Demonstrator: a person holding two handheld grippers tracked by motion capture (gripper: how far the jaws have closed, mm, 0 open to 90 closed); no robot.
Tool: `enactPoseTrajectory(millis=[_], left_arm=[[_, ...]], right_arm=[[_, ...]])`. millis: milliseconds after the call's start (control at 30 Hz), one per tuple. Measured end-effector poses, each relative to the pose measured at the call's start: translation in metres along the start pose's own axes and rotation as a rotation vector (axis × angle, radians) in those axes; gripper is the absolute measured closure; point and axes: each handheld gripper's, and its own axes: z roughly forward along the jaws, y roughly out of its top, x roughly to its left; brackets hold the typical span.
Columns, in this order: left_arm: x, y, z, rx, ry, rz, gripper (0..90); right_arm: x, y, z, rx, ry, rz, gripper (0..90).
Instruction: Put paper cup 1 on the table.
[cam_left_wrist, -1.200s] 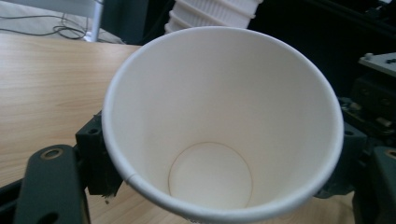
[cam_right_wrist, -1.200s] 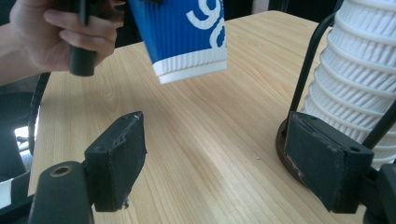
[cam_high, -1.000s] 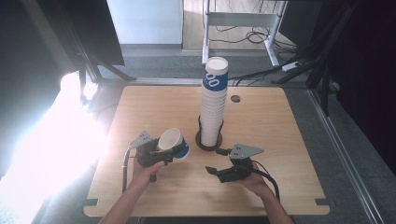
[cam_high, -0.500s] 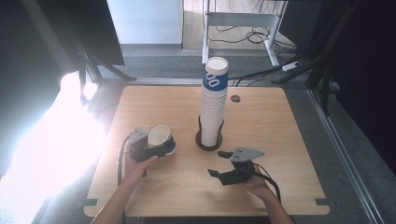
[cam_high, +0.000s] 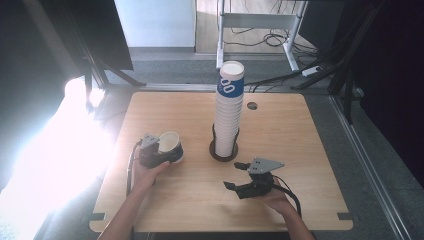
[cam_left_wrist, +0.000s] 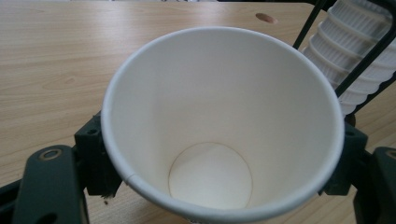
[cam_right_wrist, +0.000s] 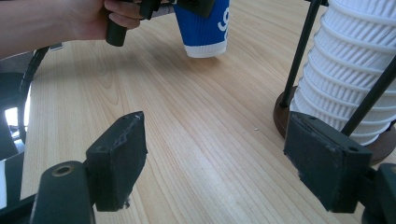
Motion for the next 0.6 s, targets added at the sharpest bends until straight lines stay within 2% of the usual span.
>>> enactPoseTrajectory(millis=[333, 600], left_arm=[[0.005, -0.001, 0.008, 0.032, 0.047, -0.014, 19.9], [0.003, 0.001, 0.013, 0.05, 0.096, 0.006, 19.1]], right_arm=[[0.0, -0.001, 0.003, 0.01, 0.006, 0.002, 21.7], [0.0, -0.002, 0.003, 0.012, 0.005, -0.001, 21.7]])
